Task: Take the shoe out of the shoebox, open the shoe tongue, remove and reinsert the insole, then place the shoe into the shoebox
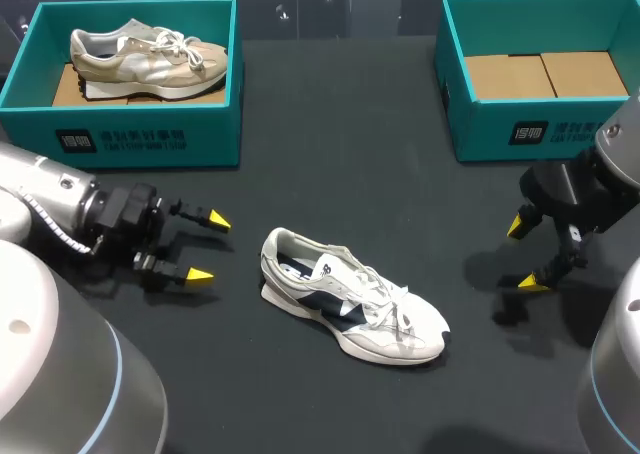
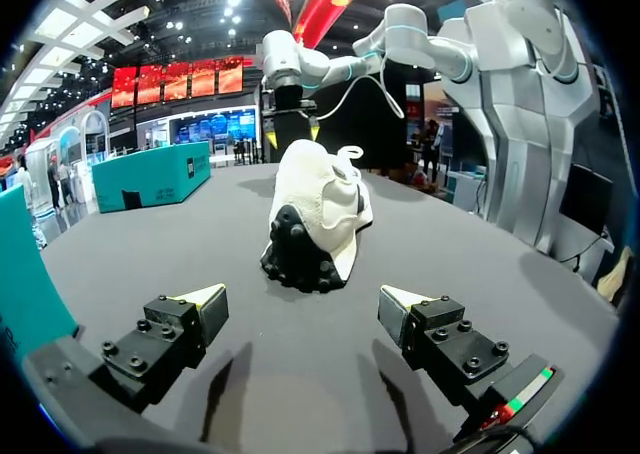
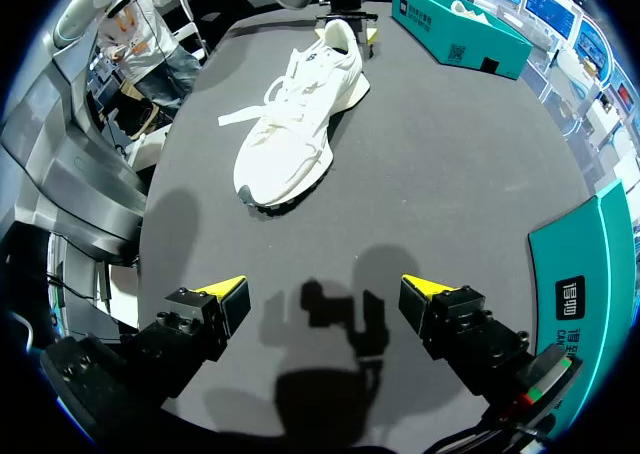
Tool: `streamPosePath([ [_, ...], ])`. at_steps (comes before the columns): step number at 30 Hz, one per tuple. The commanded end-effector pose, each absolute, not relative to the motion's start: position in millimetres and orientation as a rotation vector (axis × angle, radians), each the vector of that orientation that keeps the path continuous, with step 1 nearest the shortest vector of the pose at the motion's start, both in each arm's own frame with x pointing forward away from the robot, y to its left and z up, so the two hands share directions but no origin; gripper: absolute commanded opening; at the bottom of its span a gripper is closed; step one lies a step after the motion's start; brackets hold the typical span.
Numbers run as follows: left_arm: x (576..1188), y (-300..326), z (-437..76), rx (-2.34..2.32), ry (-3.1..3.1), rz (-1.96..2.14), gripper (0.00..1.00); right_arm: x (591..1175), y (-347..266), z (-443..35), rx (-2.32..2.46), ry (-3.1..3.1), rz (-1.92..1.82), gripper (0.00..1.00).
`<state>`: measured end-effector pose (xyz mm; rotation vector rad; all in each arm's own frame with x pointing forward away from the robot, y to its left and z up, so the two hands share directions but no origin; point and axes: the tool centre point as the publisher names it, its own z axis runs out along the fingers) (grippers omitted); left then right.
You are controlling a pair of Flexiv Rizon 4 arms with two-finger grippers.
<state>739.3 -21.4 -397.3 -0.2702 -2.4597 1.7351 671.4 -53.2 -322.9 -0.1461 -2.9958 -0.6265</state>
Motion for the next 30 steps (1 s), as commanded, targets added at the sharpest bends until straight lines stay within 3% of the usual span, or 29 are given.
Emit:
streamPosePath([
  [1,744,-33,-402,-0.296,-2.444,1.723,1.00,670,-53,-323,-0.146,-2.998,-0.626,1.00],
  [30,730,-86,-410,-0.422,-2.366,1.655,1.00,670,-53,-323,-0.146,-2.998,-0.626,1.00],
])
